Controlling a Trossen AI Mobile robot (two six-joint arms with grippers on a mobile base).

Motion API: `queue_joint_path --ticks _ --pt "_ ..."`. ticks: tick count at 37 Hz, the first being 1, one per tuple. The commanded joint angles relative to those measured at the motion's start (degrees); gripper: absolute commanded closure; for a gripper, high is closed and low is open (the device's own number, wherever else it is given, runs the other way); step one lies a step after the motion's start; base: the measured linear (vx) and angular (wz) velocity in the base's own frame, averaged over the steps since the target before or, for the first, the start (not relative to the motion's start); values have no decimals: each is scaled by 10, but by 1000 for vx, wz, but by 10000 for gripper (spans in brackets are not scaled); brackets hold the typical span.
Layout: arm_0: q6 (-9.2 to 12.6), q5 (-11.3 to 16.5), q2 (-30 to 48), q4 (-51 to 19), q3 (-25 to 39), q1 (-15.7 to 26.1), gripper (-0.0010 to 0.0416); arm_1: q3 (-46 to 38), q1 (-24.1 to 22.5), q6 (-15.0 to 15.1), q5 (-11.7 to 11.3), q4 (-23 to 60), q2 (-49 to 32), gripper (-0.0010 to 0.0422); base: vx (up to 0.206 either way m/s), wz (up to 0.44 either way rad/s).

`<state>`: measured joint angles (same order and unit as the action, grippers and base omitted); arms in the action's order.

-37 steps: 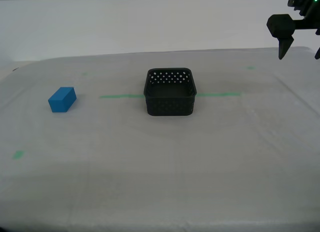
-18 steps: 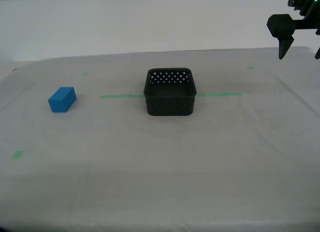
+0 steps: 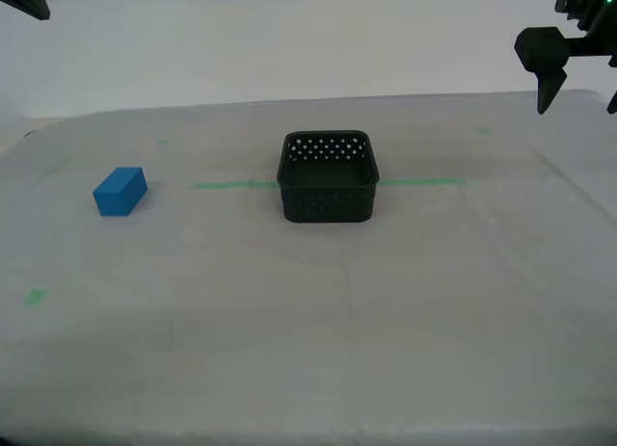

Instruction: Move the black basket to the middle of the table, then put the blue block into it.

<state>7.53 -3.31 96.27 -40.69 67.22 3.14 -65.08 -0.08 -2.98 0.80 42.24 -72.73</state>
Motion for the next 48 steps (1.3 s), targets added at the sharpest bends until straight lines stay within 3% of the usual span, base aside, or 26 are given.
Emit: queue_joint_path --ticks 1,21,48 --pt "-1 -2 0 1 0 0 7 -13 0 8 3 11 -17 412 0 0" --pt "-1 -2 0 2 0 0 7 -153 0 50 3 159 -162 412 0 0" --pt "-1 -2 0 4 0 0 7 -173 1 50 -3 179 -207 412 0 0"
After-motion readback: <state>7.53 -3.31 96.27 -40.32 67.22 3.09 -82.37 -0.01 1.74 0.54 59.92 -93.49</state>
